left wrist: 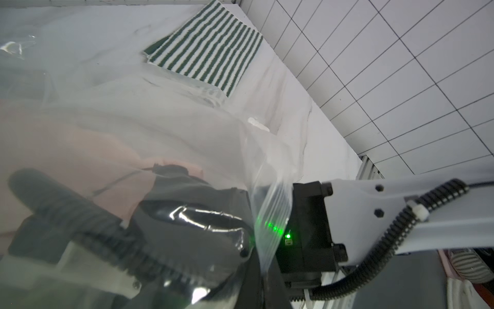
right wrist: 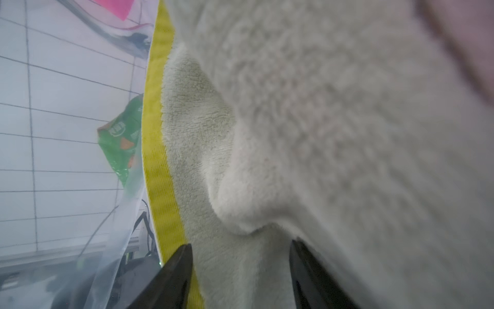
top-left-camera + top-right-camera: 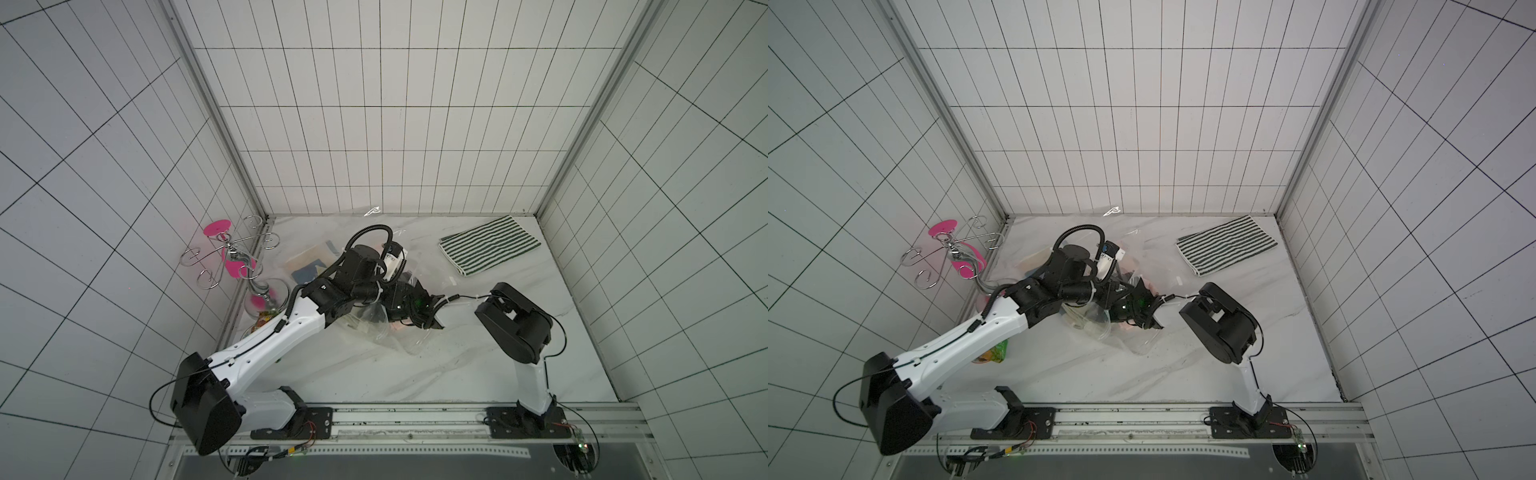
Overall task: Place the folded towel into the vacuum bag
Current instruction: Adjust the towel in the vacuum bag, then adjust the vacuum bag at the center of the board.
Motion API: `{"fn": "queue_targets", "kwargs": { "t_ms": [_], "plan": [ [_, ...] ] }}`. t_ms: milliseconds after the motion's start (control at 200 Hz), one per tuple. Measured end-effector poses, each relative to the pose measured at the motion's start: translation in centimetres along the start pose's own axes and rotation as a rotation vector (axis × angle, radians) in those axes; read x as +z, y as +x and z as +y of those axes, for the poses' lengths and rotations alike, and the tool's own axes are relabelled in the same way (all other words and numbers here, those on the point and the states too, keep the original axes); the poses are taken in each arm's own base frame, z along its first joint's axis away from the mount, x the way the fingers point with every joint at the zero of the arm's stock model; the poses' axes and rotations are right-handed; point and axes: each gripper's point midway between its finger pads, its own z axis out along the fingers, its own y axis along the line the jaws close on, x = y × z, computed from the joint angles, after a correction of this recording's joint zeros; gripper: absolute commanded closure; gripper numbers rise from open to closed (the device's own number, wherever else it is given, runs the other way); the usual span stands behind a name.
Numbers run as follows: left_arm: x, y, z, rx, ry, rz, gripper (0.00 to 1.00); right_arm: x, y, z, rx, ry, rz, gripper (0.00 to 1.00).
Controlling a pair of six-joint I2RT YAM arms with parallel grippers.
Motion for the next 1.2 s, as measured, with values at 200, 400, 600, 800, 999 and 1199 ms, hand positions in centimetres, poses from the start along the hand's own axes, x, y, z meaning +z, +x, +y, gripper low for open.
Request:
{"fn": "queue_targets", "kwargs": {
  "t_ms": [200, 400, 600, 800, 999, 1199],
  "plan": [
    [-1.9, 1.9, -1.3, -0.033, 0.033, -0.002, 0.55, -4.0, 2.7, -0.6, 0.068, 0.031, 0.016, 0.44],
    [-4.1, 2.5, -1.0, -0.082, -0.025, -0.042, 0.35, -6.6, 2.7, -1.9, 0.239, -0.014, -0.059, 0.44],
    [-8.1, 1.1, 4.5, -0.245, -0.296, -0.168, 0.31, -10.4, 3.9, -0.5, 0.315, -0.03, -0.13, 0.42],
    [-7.3, 5.4, 11.0, -0.417, -0.57, -0.077, 0.3, -15.0, 4.2, 0.8, 0.296, 0.042, -0.218, 0.45],
    [-4.8, 8.4, 12.7, -0.518, -0.527, -0.062, 0.31, -22.2, 3.3, -2.6, 0.306, 0.266, -0.331, 0.45],
    [-0.8, 8.5, 13.0, -0.544, -0.447, -0.04, 0.33, -26.8, 3.6, -7.6, 0.395, 0.508, -0.304, 0.44]
  ]
}}
